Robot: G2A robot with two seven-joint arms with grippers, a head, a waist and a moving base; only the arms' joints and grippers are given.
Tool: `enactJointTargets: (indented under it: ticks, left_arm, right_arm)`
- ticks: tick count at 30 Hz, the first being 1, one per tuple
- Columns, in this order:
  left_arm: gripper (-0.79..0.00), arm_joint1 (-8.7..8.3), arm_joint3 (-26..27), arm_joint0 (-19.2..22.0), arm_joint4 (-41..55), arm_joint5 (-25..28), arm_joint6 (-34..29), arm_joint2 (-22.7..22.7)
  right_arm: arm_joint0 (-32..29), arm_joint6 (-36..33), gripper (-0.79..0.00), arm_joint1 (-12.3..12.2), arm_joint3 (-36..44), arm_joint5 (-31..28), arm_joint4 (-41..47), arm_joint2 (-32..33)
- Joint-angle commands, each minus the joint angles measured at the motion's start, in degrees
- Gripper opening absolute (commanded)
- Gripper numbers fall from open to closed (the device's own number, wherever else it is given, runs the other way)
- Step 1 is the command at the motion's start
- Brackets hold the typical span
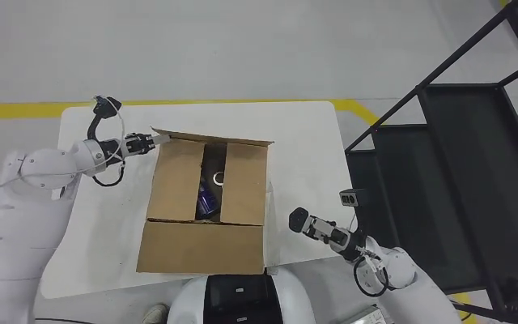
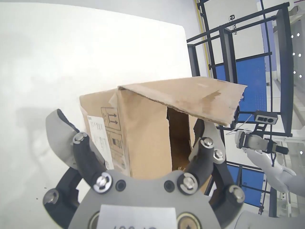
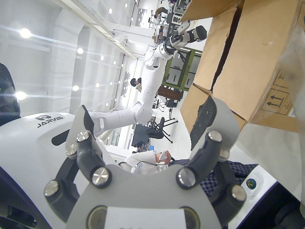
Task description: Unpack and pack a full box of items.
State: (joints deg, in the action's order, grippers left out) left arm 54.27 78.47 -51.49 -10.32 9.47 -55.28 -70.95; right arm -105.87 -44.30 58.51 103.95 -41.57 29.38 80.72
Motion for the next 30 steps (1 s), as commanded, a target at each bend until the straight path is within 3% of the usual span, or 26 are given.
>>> enactJointTargets:
  ticks: [1, 9, 15, 23, 30]
  left_arm:
    - [0.000, 0.60, -2.3, 3.0, -1.1, -0.9, 0.7, 2.3]
    - [0.000, 4.37, -15.9, 14.7, -7.5, -7.6, 6.9, 13.1]
    - [0.000, 7.47, -23.5, 19.8, -10.9, -9.4, 11.4, 19.7]
    - [0.000, 9.64, -28.5, 22.2, -23.1, -11.6, 13.7, 26.4]
    - [0.000, 9.57, -27.8, 20.9, -27.7, -7.7, 12.0, 27.3]
  right_arm:
    - [-0.2, 0.3, 0.000, 0.0, -0.3, -0.2, 0.3, 0.4]
    - [-1.2, 1.5, 0.000, 0.0, -1.8, -1.3, 2.0, 1.8]
    - [-1.7, 1.9, 0.000, 0.1, -2.5, -1.6, 2.6, 2.3]
    - [-1.0, 2.2, 0.000, 0.2, -2.9, -0.8, 2.0, 2.0]
    - [-0.5, 2.4, 0.000, 0.4, -2.8, -0.3, 1.5, 1.6]
